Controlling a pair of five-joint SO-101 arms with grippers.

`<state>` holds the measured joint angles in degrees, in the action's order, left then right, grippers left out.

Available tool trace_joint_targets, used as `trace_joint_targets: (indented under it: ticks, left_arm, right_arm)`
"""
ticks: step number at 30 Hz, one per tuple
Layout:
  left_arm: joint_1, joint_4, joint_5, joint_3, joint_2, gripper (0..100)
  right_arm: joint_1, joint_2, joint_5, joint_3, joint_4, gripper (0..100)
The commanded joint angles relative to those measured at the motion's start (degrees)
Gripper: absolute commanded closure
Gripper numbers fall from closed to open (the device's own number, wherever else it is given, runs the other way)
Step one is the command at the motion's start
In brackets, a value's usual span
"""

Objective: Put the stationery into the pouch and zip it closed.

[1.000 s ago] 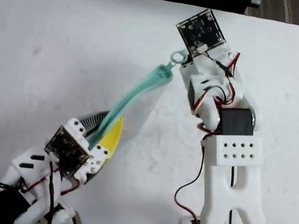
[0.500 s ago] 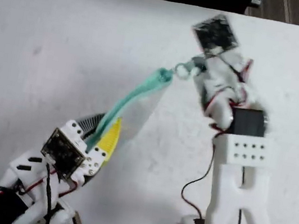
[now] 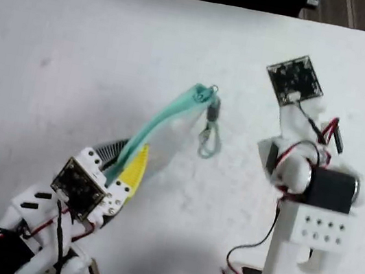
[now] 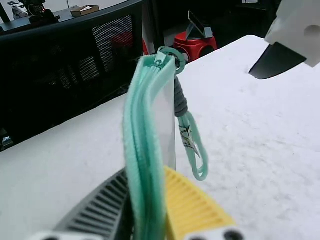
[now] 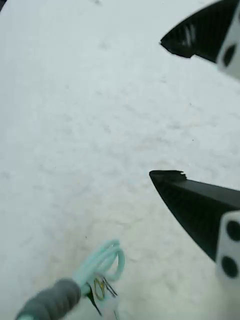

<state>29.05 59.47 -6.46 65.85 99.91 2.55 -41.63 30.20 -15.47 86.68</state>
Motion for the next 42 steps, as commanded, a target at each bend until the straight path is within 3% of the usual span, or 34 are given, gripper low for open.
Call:
trace_joint_targets:
  ticks: [1, 4, 11, 17, 22, 42]
  left_arm:
    - [0.7, 0.2, -0.4, 0.1, -0.3, 98]
    - [0.7, 0.2, -0.4, 0.2, -0.3, 98]
    - [0.7, 0.2, -0.4, 0.3, -0.3, 98]
    - [0.7, -1.6, -0.5, 2.5, -0.3, 98]
    - [0.7, -2.6, -0.6, 3.8, -0.3, 98]
    - [0.7, -2.4, -0.6, 3.9, -0.3, 98]
  right_arm:
    - [-2.5, -6.3, 0.2, 1.1, 2.2, 66.5]
    - [-6.9, -12.9, -1.6, 1.1, 2.5, 66.5]
    - [-16.9, -20.6, -17.8, 2.2, 0.9, 66.3]
    - [-23.0, -9.7, -31.1, 12.0, 0.7, 66.2]
    - [-29.3, 4.5, -40.3, 25.6, 8.3, 66.2]
    - [-39.3, 21.9, -44.7, 44.0, 11.6, 66.2]
